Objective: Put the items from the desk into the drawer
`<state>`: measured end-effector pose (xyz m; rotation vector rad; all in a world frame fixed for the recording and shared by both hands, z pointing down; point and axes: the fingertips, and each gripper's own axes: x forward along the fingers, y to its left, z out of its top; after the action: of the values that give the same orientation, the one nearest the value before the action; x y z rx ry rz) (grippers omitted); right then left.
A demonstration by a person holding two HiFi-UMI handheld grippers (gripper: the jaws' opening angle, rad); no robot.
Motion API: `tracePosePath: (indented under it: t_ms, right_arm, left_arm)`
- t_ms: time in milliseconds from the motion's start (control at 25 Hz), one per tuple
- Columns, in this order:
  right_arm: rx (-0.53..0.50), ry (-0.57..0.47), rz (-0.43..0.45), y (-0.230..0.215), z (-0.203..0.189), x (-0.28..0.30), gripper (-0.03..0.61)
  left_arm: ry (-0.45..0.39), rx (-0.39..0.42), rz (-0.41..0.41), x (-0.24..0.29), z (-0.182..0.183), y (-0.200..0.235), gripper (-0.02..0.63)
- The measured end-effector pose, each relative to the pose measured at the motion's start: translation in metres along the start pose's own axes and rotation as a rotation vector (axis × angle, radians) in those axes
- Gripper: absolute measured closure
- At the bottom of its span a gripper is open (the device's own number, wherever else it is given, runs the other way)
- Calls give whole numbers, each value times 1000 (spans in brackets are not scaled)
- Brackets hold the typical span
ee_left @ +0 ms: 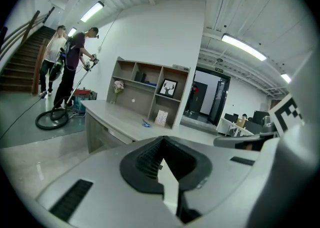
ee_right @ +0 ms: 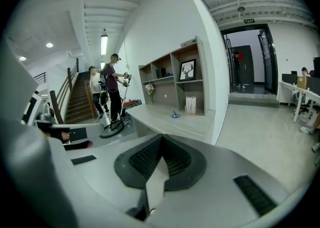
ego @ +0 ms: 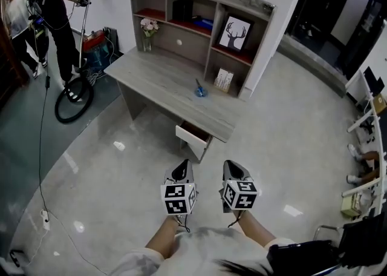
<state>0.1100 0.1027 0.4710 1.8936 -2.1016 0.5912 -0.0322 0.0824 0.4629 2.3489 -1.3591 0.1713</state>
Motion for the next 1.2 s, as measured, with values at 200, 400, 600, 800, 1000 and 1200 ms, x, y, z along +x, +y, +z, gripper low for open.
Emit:
tracePosePath:
  t_ms: [200,400,600,800,1000,1200]
  right_arm:
    - [-2,16,4,13,17,41,580]
    - [0,12,3,22,35,79,580]
    - [17,9,-20,18,48,107,580]
    - [43,16,-40,13,55,125,580]
    - [59,38,-63,8,53,136,580]
    - [76,60,-62,0,48,149,580]
  left_arm:
    - [10,-6,4,27,18,31,617]
    - [10,3,-4,57,37,55,617]
    - [15,21,-31,88,52,68,617]
    - [36,28,-56,117,61,78,617]
    - [53,28,-67,140,64,85,617]
    - [79,32,-61,156,58,87,617]
